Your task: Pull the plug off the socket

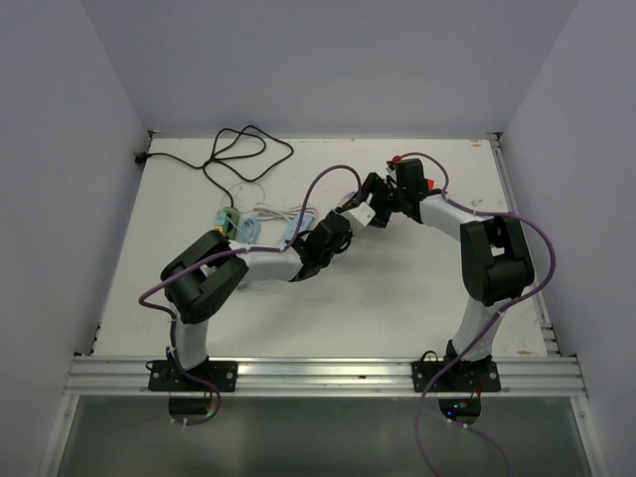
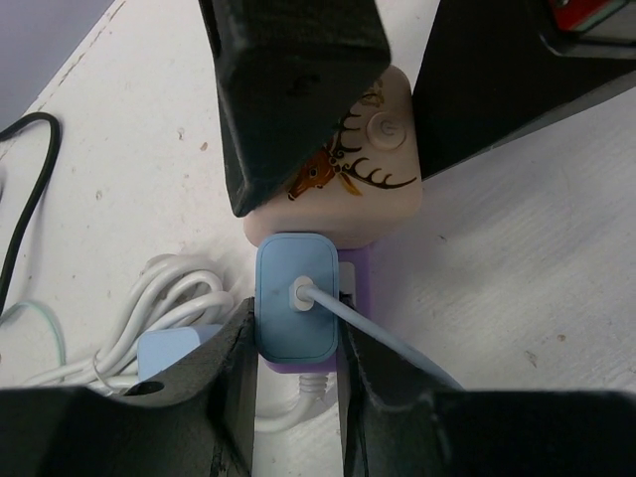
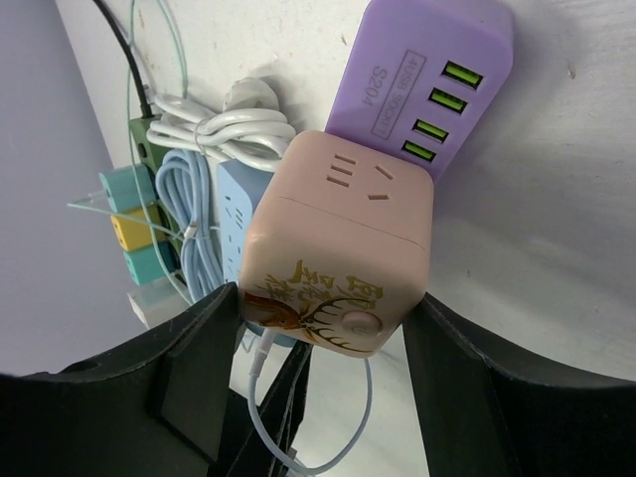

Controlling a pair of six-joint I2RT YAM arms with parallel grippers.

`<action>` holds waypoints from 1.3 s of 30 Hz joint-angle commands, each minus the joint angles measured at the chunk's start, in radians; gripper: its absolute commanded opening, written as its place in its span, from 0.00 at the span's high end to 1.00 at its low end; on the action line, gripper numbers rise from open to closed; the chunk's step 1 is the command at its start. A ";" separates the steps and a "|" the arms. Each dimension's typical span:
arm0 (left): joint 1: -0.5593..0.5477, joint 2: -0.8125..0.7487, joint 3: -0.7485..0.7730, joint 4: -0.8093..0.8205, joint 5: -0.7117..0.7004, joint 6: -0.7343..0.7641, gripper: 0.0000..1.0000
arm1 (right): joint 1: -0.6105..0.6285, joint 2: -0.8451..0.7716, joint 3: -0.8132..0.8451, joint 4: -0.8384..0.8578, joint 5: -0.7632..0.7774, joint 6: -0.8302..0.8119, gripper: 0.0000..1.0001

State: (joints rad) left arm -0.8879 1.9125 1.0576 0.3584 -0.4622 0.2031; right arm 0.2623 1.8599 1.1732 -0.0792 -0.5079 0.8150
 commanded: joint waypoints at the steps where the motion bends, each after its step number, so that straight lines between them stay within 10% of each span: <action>1: -0.014 -0.038 0.047 0.091 -0.059 -0.011 1.00 | 0.003 0.033 0.043 -0.208 0.183 -0.073 0.41; 16: -0.013 -0.161 0.093 -0.024 0.063 -0.120 1.00 | 0.011 0.091 0.078 -0.255 0.201 -0.077 0.41; 39: -0.013 -0.273 -0.194 -0.343 0.004 -0.433 0.96 | 0.008 0.042 0.241 -0.275 0.103 -0.096 0.03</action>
State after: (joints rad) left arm -0.8982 1.6566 0.8951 0.0513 -0.4496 -0.1410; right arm 0.2737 1.9102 1.3632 -0.3279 -0.4011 0.7330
